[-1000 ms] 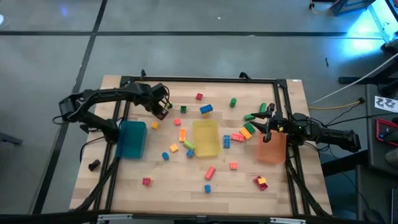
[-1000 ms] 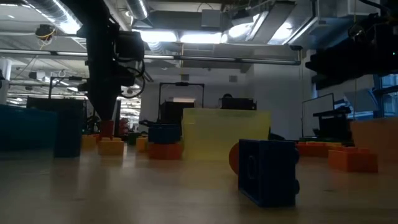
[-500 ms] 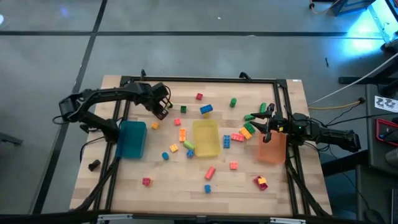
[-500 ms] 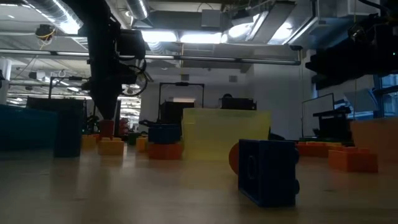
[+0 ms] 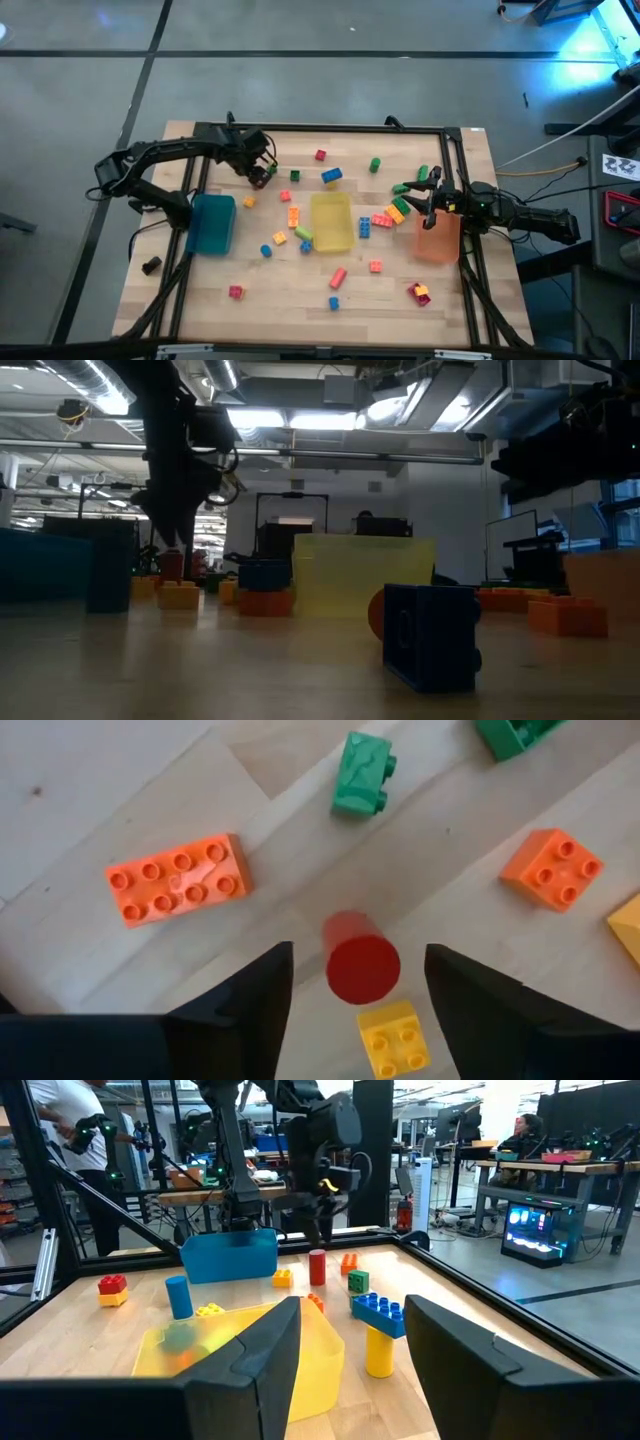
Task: Sort blocks by size
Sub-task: Put the red cylindrical block into the blue bin
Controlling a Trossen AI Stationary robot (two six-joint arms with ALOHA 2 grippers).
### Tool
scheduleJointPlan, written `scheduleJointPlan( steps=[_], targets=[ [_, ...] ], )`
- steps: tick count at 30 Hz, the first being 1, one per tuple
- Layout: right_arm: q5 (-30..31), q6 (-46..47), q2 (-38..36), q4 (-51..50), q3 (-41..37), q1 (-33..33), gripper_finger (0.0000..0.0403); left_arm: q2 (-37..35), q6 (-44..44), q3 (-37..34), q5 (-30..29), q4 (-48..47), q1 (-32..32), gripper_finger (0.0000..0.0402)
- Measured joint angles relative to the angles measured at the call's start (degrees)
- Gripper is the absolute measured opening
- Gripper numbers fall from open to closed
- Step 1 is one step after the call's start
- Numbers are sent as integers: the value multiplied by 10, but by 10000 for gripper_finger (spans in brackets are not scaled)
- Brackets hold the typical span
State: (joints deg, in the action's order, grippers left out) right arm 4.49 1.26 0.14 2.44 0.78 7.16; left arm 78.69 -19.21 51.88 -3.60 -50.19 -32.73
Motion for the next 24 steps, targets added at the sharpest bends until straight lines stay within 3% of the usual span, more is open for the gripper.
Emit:
scheduleJointPlan(
  steps=[20, 24],
  targets=[
    [-6, 0, 0, -7, 0, 0, 182, 103, 2, -17, 0, 45, 1, 220],
    [-6, 0, 0, -7, 0, 0, 182, 116, 1, -17, 1, 27, 1, 193]
  ],
)
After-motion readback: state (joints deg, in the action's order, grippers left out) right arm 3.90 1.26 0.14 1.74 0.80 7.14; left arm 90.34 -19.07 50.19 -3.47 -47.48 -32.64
